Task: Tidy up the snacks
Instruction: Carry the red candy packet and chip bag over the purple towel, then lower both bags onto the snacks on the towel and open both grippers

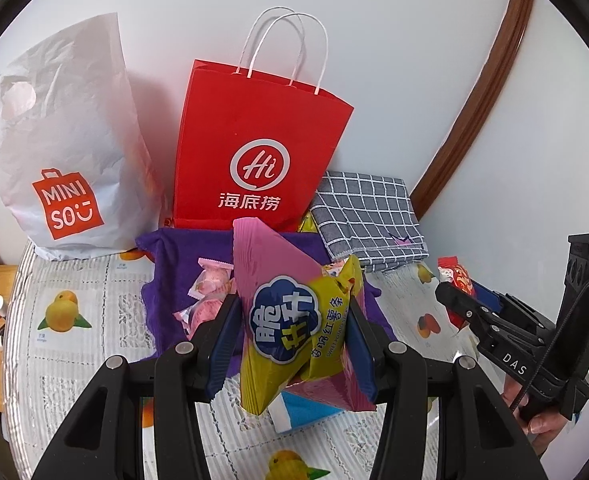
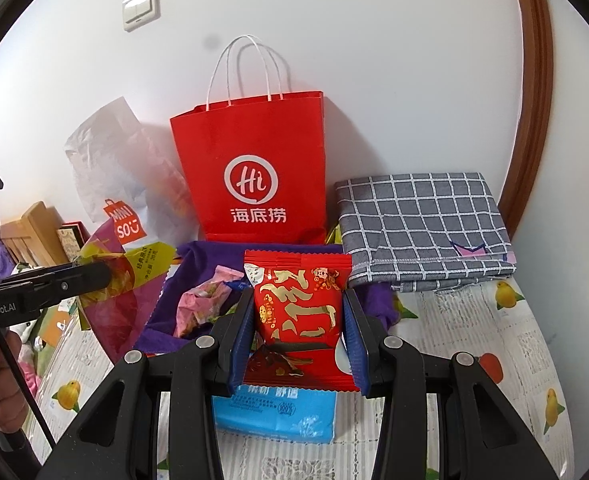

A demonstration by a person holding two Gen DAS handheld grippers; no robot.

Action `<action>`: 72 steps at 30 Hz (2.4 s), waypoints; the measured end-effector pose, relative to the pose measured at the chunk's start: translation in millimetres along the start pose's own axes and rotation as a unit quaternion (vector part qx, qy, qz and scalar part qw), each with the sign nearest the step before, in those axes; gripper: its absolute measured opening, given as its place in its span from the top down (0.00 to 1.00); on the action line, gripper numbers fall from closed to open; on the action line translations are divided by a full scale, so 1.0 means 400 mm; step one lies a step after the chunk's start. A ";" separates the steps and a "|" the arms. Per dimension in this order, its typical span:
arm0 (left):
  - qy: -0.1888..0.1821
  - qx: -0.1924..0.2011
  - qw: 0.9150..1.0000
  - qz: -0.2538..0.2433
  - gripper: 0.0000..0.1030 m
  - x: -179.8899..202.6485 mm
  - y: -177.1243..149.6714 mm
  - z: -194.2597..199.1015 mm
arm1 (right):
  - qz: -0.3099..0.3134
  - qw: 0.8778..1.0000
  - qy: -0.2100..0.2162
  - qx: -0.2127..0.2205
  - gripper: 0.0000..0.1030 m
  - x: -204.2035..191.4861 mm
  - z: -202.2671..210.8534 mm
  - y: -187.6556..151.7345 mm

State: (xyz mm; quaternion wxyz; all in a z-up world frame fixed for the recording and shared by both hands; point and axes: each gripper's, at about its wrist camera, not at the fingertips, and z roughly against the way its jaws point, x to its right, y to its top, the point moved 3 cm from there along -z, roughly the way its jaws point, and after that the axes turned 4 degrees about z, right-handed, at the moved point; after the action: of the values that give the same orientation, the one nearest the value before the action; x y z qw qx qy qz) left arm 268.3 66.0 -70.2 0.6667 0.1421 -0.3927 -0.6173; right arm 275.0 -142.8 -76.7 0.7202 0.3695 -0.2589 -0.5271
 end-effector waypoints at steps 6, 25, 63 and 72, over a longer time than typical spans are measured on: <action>0.012 -0.002 1.000 0.005 0.53 -0.026 0.025 -0.030 | -0.006 1.000 0.004 -0.004 0.60 0.016 -0.039 0.011; 0.046 -0.031 0.997 0.048 0.53 -0.134 0.053 -0.169 | -0.002 0.996 0.040 -0.083 0.60 0.005 -0.269 -0.017; 0.047 -0.064 0.994 0.076 0.53 -0.128 0.103 -0.331 | 0.040 0.987 0.054 -0.148 0.60 0.003 -0.485 0.016; 0.057 -0.084 0.992 0.072 0.53 -0.131 0.080 -0.370 | 0.054 0.982 0.044 -0.173 0.60 0.009 -0.541 -0.008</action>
State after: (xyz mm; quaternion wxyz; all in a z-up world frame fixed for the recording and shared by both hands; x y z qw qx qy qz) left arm 398.4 77.7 -163.3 0.7407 0.0922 -0.3100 -0.5889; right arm 439.3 -90.8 -207.6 0.8118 0.2474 -0.1510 -0.5070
